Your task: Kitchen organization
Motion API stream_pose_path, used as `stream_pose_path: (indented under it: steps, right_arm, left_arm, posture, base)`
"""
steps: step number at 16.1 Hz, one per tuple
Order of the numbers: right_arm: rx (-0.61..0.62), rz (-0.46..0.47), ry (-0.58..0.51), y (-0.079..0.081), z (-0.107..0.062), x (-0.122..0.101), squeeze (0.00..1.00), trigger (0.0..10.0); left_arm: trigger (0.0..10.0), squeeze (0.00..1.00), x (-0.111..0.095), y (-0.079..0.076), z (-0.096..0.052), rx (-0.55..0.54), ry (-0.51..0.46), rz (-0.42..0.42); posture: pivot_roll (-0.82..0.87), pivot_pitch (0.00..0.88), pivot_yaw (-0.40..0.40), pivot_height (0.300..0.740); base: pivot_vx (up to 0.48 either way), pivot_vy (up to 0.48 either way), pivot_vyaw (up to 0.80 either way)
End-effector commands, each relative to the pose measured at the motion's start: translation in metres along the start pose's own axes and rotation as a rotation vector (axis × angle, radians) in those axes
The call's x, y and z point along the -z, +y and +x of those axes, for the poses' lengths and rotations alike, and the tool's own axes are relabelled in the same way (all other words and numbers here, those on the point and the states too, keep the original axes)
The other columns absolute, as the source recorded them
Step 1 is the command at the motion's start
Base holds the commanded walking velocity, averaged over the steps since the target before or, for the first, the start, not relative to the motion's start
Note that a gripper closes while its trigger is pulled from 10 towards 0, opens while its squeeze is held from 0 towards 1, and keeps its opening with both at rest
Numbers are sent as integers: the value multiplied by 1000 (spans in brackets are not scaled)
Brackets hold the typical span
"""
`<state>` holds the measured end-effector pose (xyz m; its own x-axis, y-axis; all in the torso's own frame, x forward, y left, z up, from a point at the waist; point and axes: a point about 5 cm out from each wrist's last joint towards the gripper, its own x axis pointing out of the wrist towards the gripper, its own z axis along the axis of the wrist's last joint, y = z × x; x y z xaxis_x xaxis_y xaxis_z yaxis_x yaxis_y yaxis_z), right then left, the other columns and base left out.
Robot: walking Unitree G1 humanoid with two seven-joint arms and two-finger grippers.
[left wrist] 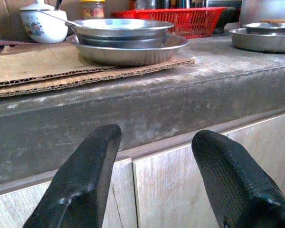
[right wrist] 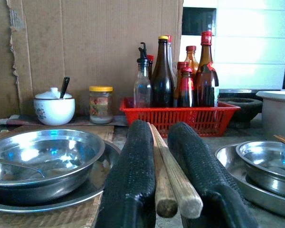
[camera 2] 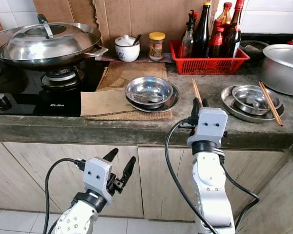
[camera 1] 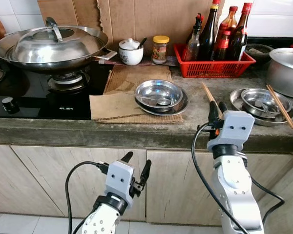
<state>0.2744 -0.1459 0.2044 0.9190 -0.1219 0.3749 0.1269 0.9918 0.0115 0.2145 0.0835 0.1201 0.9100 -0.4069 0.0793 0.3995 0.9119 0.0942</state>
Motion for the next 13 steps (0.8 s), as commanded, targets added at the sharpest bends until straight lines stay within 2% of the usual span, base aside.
stream_pose_path:
  steps: [1,3,13]
  right_arm:
    - [3,-2,-3,1,-2,-1,0,10000]
    - [-1,-3,9,1,-5,1,0,10000]
    - [-24,-13,61,4,-12,14,0,10000]
  left_arm:
    - [10000,0,2,0,-1,7,0,-11]
    - [10000,0,2,0,-1,9,1,-11]
    - [10000,0,3,1,-1,-2,16,-21]
  posture:
    - [179,0,-6,740]
    - [180,0,-6,740]
    - [180,0,-5,740]
  base:
    - [0,0,0]
    - [0,0,0]
    - [-287,0,0]
